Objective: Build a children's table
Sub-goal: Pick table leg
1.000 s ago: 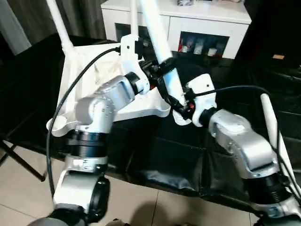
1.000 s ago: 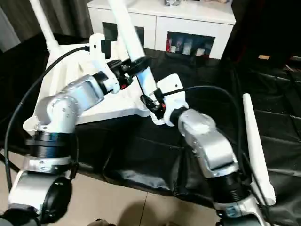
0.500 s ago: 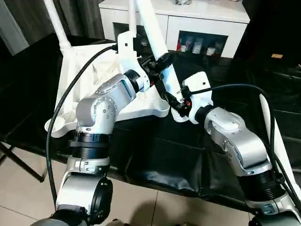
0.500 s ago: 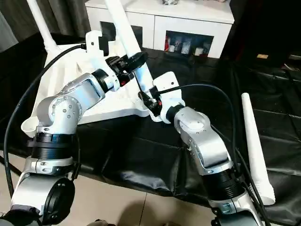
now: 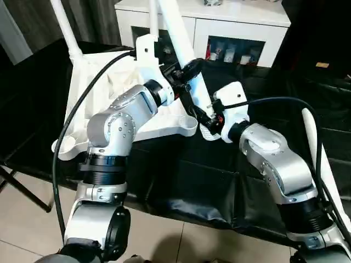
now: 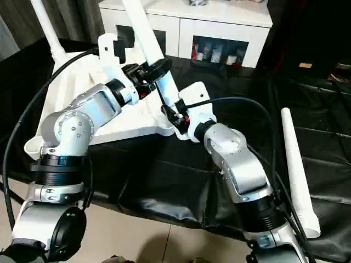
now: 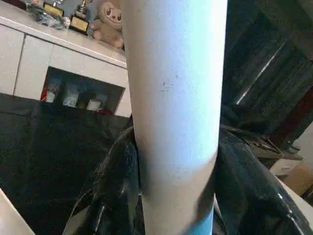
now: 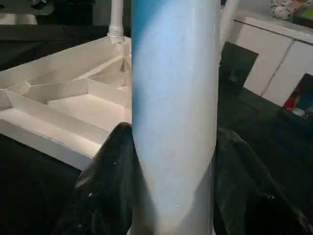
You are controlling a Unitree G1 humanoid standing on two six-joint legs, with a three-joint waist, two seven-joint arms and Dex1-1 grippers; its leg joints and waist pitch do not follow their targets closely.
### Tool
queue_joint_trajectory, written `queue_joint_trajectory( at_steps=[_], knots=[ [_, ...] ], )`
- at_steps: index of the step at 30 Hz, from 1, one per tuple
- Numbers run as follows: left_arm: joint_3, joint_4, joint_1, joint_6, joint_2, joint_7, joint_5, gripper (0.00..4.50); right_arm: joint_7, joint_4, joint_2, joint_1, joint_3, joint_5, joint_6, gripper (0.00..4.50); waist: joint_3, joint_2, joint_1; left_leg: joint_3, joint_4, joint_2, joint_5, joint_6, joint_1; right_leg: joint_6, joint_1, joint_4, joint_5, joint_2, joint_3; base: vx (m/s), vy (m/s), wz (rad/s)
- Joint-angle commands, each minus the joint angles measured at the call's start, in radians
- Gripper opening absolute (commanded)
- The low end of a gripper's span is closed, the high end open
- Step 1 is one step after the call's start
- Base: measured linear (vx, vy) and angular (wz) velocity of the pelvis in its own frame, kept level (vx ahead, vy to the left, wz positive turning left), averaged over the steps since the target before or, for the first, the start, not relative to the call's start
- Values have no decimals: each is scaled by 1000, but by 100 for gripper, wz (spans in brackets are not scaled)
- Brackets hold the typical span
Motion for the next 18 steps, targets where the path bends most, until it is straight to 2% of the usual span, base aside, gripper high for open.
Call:
queue_joint_trajectory(
  at_steps=[1, 3, 4, 7, 9, 12, 15, 18],
  knots=[
    [-14, -32, -6, 9, 37, -30, 18, 185, 42, -22, 5, -13, -52, 61, 5, 255, -70, -10, 2, -25, -85, 64, -219, 23, 14, -215, 51, -72, -222, -50, 39, 0, 0, 0],
    [-38, -45, -5, 19, 54, -66, 18, 185, 72, -34, -1, -14, -66, 93, 25, 258, -70, -6, 4, -26, -85, 66, -218, 26, 15, -215, 50, -68, -218, -50, 39, 0, 0, 0],
    [-81, -68, -4, 41, 87, -139, 10, 184, 112, -45, -16, -26, -94, 142, 70, 285, -69, -8, 3, -26, -87, 66, -216, 25, 16, -214, 50, -69, -216, -48, 39, 0, 0, 0],
    [-100, -87, -6, 63, 108, -182, -4, 184, 155, -55, -47, -34, -108, 169, 91, 305, -70, -6, 5, -24, -85, 67, -200, 24, 19, -231, 49, -64, -192, -48, 39, 0, 0, 0],
    [-115, -99, -10, 77, 127, -212, -14, 184, 222, -61, -92, -40, -119, 210, 135, 315, -70, -6, 8, -23, -84, 67, -196, 26, 18, -240, 52, -64, -187, -50, 39, 0, 0, 0],
    [-134, -95, -31, 82, 162, -268, -17, 183, 372, -91, -219, -24, -86, 243, 199, 346, -69, -8, 14, -23, -82, 65, -192, 33, 16, -238, 58, -64, -192, -50, 39, 0, 0, 0],
    [-144, -84, -44, 79, 174, -295, -10, 183, 414, -95, -265, -16, -62, 234, 207, 348, -69, -9, 19, -21, -79, 65, -190, 32, 18, -236, 55, -67, -217, -53, 40, 0, 0, 0],
    [-151, -80, -50, 79, 179, -312, -6, 183, 419, -93, -273, -19, -58, 240, 222, 349, -69, -12, 17, -22, -79, 65, -195, 26, 17, -235, 53, -69, -248, -54, 39, 0, 0, 0]
  ],
)
